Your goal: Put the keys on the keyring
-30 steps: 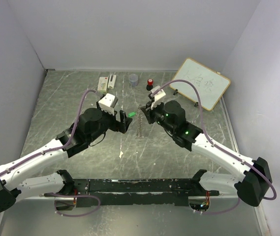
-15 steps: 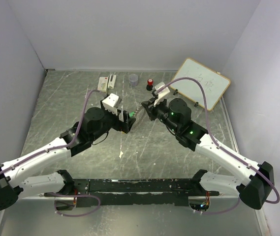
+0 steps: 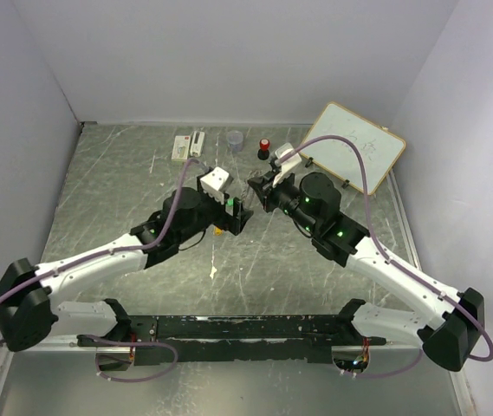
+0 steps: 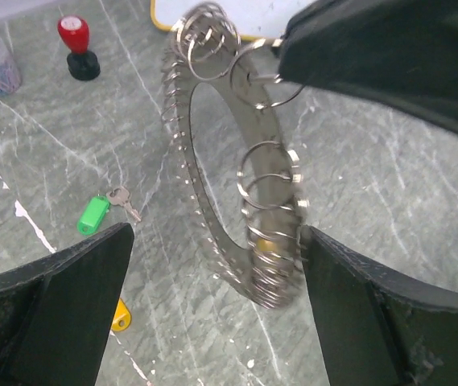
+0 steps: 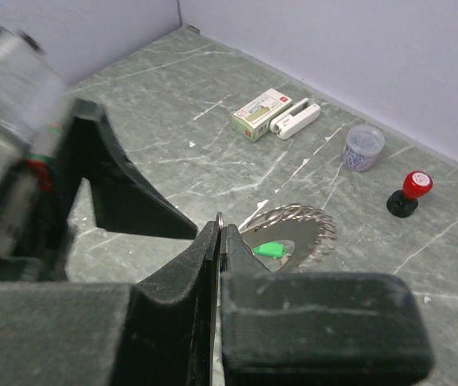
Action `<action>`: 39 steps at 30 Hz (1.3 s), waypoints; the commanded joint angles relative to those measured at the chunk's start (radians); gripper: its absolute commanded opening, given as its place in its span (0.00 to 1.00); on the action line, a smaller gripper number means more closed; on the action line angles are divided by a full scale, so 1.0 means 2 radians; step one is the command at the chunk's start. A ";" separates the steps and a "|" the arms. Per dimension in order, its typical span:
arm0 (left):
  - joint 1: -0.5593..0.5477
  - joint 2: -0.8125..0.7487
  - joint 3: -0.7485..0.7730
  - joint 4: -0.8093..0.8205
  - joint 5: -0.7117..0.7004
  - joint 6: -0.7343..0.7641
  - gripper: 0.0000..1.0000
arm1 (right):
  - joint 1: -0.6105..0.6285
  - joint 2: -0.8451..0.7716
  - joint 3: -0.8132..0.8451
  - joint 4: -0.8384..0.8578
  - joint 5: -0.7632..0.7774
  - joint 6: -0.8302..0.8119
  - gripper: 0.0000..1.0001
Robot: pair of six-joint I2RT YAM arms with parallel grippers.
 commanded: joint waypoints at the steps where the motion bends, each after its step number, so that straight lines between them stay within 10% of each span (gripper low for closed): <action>1: 0.003 0.033 0.018 0.057 0.004 0.010 0.95 | 0.001 -0.016 0.024 0.011 -0.015 0.007 0.00; 4: 0.004 0.045 0.027 0.069 -0.004 0.012 0.84 | 0.001 -0.020 0.026 0.008 -0.016 0.009 0.00; 12: 0.004 0.016 0.015 0.076 -0.015 0.002 0.07 | 0.001 -0.029 0.025 -0.004 -0.004 0.011 0.00; 26: 0.004 -0.062 -0.023 0.053 0.003 0.018 0.07 | 0.001 -0.035 0.020 -0.017 0.030 0.026 0.01; 32: 0.004 -0.071 -0.029 0.042 0.015 0.029 0.07 | 0.001 -0.046 0.014 -0.015 0.063 0.039 0.60; 39: 0.004 -0.094 -0.034 0.029 0.026 0.048 0.07 | 0.000 -0.044 0.019 -0.026 0.096 0.033 0.70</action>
